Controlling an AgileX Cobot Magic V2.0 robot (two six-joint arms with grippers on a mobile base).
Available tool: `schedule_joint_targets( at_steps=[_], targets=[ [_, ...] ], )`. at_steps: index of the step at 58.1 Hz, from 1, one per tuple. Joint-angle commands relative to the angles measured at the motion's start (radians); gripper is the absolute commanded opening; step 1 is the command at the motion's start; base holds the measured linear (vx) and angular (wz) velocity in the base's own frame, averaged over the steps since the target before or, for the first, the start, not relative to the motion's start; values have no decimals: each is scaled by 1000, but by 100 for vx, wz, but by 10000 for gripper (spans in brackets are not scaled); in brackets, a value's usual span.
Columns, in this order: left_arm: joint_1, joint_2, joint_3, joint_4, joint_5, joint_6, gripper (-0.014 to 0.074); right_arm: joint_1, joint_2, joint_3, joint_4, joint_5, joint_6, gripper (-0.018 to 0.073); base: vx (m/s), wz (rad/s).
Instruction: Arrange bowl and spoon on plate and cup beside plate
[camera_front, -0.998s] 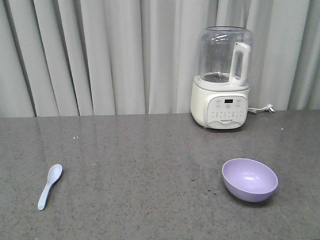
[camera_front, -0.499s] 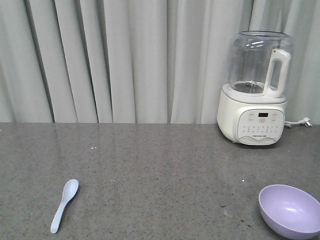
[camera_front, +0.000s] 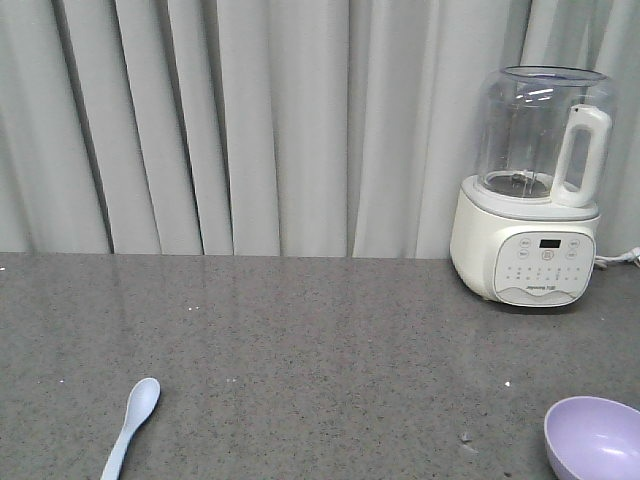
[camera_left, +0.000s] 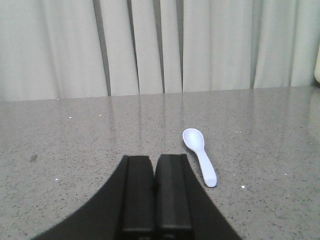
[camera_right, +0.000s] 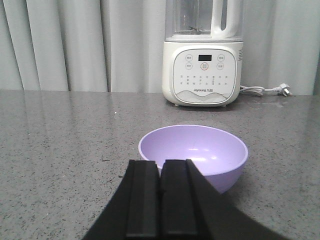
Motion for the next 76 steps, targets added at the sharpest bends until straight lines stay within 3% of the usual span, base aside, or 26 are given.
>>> schedule_joint_targets(
  at_steps=[1,26,39,47,61,67,76],
  targets=[
    [1,-13,25,-10,-86,-1,-6,-6,-20,17,-11,-83,-8,-9,3,1],
    [1,-14,19,-10,-100,-1,-6,-6,-20,10,-13,-123,-14,-9,0,0],
    [1,-10,-188,-10,-90,0,-6,-6,-13,-225,-94,10,-64,-9,0,0],
    [1,47,-376,-10,34,-6,-6,-6,57,-410,-114,133,-67,-9,0,0],
    [1,297,-695,-10,470,-35,-6,-6,270,-671,-110,383,-62,-9,0,0],
    [1,400,-765,-10,612,-34,-6,-6,367,-739,-110,528,-62,-9,0,0],
    [1,487,-752,-10,649,-34,-6,-6,461,-738,-110,668,-62,-9,0,0]
  ],
)
